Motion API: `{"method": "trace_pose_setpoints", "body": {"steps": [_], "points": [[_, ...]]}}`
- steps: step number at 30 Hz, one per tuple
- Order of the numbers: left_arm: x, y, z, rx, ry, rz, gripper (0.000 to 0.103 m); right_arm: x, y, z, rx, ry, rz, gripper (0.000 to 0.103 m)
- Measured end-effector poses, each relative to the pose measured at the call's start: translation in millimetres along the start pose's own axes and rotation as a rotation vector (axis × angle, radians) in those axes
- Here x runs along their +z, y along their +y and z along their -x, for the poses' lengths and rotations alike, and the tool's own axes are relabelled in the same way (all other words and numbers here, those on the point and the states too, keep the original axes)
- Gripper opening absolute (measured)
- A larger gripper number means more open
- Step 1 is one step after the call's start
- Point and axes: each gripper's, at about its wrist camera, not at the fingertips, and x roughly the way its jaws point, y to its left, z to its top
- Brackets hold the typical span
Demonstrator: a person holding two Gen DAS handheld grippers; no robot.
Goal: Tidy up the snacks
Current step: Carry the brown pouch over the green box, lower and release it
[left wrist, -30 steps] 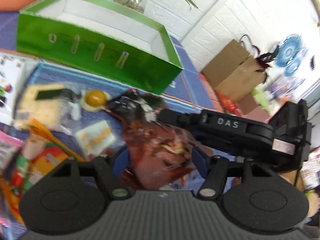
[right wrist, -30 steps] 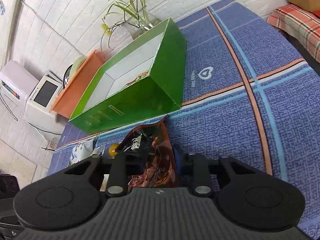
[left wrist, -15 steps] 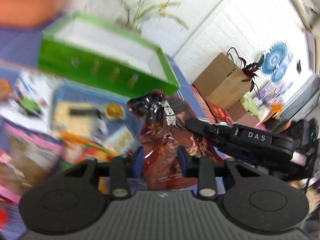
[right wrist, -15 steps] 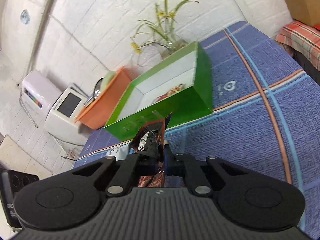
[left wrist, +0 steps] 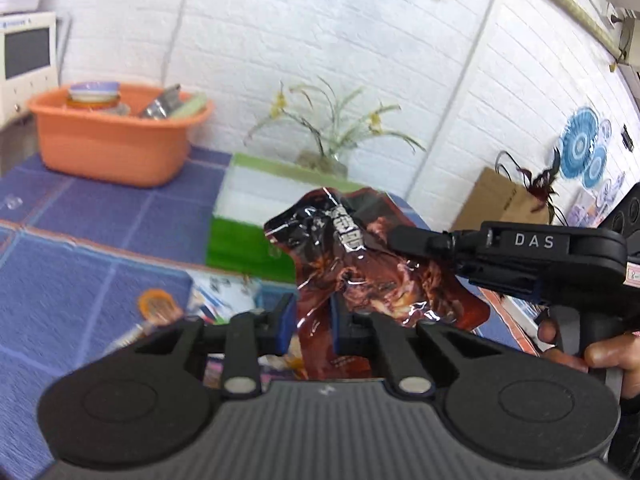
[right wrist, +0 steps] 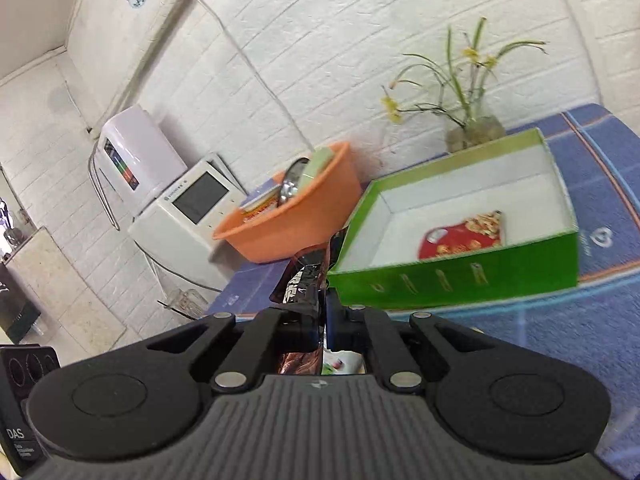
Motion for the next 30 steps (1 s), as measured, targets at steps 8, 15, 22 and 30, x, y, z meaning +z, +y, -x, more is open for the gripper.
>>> {"method": "trace_pose_setpoints", "body": {"steps": [8, 15, 22, 30], "points": [[29, 8, 3, 0.043, -0.095, -0.04, 0.004, 20, 20, -18, 0.035, -0.04, 0.026, 0.007], [32, 6, -23, 0.042, -0.077, -0.057, 0.004, 18, 6, -25, 0.01, -0.084, 0.039, 0.007], [45, -33, -80, -0.007, -0.09, -0.212, 0.004, 15, -16, -27, -0.079, -0.272, 0.176, 0.007], [47, -28, -135, 0.029, -0.021, -0.16, 0.004, 32, -68, -52, -0.133, -0.306, 0.013, 0.006]]}}
